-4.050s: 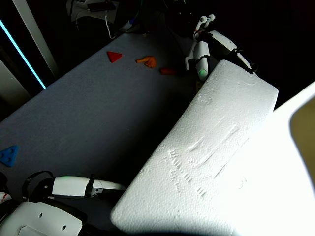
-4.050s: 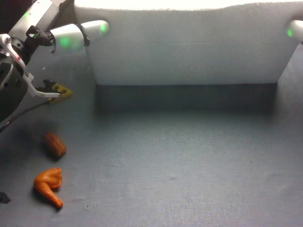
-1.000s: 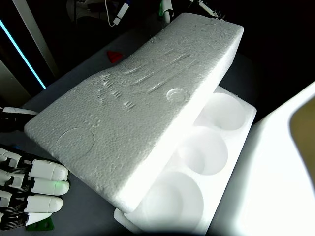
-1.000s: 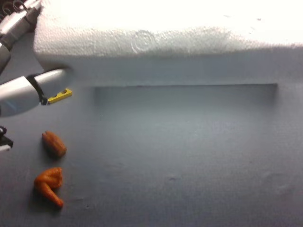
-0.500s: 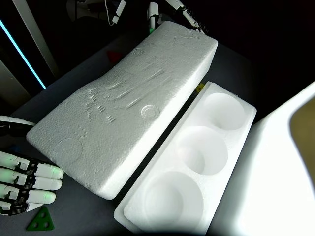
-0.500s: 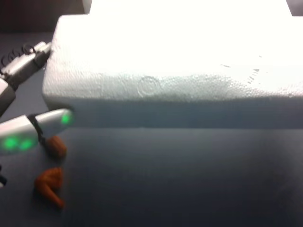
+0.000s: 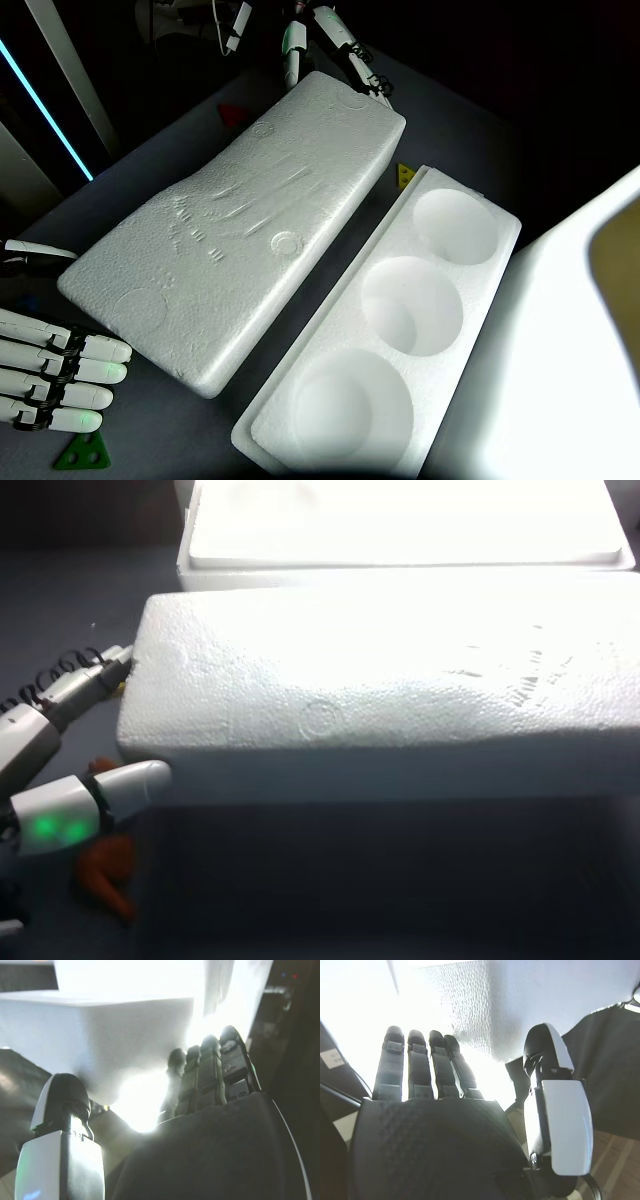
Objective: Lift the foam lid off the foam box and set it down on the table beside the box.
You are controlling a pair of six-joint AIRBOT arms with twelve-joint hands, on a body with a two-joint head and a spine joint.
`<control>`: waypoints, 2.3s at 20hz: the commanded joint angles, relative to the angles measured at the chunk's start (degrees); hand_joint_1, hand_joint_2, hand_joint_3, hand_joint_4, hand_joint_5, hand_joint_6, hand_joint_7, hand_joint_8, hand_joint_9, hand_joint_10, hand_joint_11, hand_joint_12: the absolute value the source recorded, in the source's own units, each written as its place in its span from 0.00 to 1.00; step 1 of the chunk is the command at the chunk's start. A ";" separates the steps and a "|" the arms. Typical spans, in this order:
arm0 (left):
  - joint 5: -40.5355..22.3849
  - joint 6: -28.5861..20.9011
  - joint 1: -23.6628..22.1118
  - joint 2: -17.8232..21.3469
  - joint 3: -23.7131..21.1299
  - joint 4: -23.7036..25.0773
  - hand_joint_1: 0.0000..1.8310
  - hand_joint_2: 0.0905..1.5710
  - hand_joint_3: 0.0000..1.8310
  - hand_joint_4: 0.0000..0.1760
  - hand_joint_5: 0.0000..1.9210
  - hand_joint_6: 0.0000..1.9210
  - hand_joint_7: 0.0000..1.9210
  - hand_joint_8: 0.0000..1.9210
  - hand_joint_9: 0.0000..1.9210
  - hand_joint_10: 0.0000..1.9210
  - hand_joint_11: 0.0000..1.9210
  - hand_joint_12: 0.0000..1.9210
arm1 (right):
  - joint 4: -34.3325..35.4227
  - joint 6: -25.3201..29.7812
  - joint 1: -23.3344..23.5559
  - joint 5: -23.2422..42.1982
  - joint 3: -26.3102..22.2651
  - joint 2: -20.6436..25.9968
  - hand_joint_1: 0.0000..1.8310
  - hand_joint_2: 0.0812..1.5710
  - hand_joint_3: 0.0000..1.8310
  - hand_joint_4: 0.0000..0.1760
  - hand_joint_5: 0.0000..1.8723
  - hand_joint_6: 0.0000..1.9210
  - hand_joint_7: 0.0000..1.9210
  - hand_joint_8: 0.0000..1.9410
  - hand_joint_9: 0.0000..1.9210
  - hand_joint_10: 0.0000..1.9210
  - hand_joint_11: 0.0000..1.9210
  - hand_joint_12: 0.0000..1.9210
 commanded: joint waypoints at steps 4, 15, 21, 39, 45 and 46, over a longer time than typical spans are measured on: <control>-3.49 -0.97 -0.50 -1.86 1.99 1.28 0.25 0.71 0.00 0.01 0.05 0.00 0.00 0.00 0.00 0.00 0.00 0.00 | -1.21 0.72 0.10 4.50 1.23 -1.15 0.25 0.74 0.00 0.00 0.01 0.05 0.00 0.00 0.00 0.00 0.00 0.00; -4.96 0.12 1.85 -0.68 1.94 -3.34 0.25 0.68 0.00 0.00 0.00 0.00 0.00 0.00 0.00 0.00 0.00 0.00 | 4.67 0.55 -3.03 6.04 1.42 -0.98 0.27 0.73 0.00 0.00 0.00 0.00 0.00 0.00 0.00 0.00 0.00 0.00; -11.90 3.89 -0.18 4.14 -0.84 -0.87 0.23 0.67 0.00 0.49 0.00 0.00 0.00 0.00 0.00 0.00 0.00 0.00 | 1.46 -1.96 -2.23 11.88 -0.72 2.60 0.19 0.75 0.01 0.00 0.00 0.00 0.00 0.00 0.00 0.00 0.00 0.00; 7.54 4.74 -26.85 1.84 8.85 22.48 0.27 0.74 0.00 0.40 0.01 0.00 0.00 0.00 0.00 0.00 0.00 0.00 | -18.88 -9.65 26.14 -10.05 7.81 -0.92 0.21 0.77 0.01 0.03 0.00 0.00 0.00 0.00 0.00 0.00 0.00 0.60; 12.59 1.81 -32.71 -1.09 11.62 29.35 0.21 0.71 0.00 0.57 0.00 0.00 0.00 0.00 0.00 0.00 0.02 0.01 | -20.20 -9.67 27.92 -13.11 9.48 -2.97 0.20 0.79 0.00 0.00 0.00 0.00 0.00 0.00 0.00 0.00 0.00 0.49; 13.55 1.30 -33.80 -1.54 11.97 30.70 0.19 0.72 0.00 0.53 0.00 0.00 0.00 0.00 0.00 0.00 0.01 0.01 | -20.20 -9.67 27.92 -13.10 9.52 -3.08 0.18 0.79 0.00 0.00 0.00 0.00 0.00 0.00 0.00 0.00 0.00 0.47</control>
